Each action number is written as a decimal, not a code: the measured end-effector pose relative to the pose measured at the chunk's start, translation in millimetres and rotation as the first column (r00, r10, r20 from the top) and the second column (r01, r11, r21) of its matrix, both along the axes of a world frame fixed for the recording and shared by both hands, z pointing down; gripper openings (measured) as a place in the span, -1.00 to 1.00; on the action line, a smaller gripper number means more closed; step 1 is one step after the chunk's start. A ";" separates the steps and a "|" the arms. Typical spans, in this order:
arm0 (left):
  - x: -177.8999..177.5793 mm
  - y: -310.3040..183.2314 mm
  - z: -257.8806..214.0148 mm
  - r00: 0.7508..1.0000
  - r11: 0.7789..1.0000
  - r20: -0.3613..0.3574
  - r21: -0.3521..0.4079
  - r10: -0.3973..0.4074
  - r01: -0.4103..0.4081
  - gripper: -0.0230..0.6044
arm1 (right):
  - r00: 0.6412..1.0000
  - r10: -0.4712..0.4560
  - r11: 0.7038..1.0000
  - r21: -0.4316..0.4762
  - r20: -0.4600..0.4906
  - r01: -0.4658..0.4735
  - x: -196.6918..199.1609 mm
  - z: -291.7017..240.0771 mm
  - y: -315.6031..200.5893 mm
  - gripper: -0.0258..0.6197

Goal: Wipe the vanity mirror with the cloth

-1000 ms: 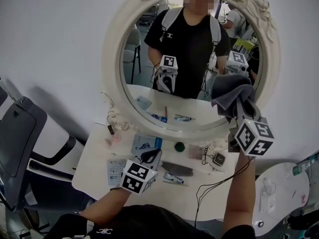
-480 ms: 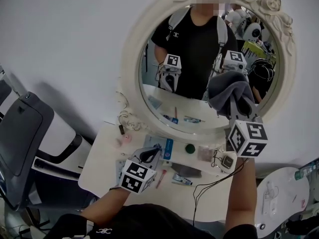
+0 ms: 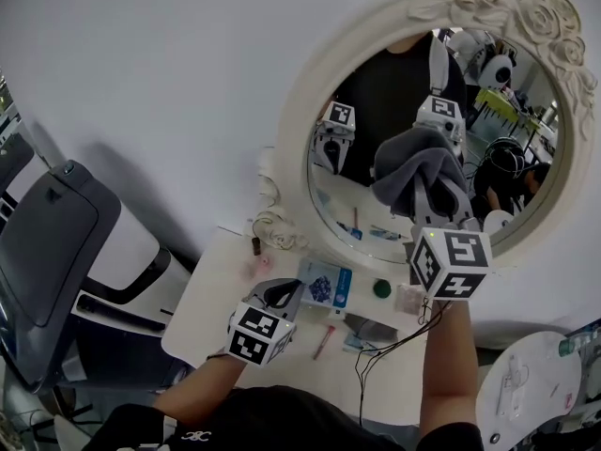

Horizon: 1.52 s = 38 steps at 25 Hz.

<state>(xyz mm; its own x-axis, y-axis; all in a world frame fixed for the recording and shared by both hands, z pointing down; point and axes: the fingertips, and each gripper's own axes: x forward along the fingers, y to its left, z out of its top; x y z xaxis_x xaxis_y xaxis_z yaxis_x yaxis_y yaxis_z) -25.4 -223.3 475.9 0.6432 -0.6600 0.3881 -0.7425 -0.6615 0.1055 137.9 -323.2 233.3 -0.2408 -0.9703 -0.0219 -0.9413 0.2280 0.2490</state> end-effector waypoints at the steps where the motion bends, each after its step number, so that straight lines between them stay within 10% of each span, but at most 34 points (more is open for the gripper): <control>1: -6.1 -1.9 0.6 1.000 1.000 0.000 -0.001 -0.006 0.006 -0.91 | 1.000 -0.006 1.000 0.003 -0.017 0.006 -11.4 0.6 -3.4 -0.78; 23: -69.5 -20.9 -1.0 0.997 0.997 -0.037 0.003 -0.072 0.073 -0.91 | 0.984 -0.142 0.990 -0.003 -0.110 0.142 -146.8 -9.3 -43.7 -0.78; 38: -30.3 -4.8 -12.1 0.997 0.997 -0.025 0.028 -0.078 0.079 -0.91 | 0.985 -0.171 0.983 0.064 0.008 0.170 -91.2 -47.1 -26.7 -0.78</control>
<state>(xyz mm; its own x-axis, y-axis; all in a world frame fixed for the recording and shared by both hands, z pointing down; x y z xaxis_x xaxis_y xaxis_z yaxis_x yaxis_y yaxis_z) -55.7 -228.1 463.8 0.5981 -0.7195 0.3529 -0.7895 -0.6045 0.1058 46.7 -349.9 186.3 -0.4017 -0.9117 -0.0859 -0.8934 0.3696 0.2555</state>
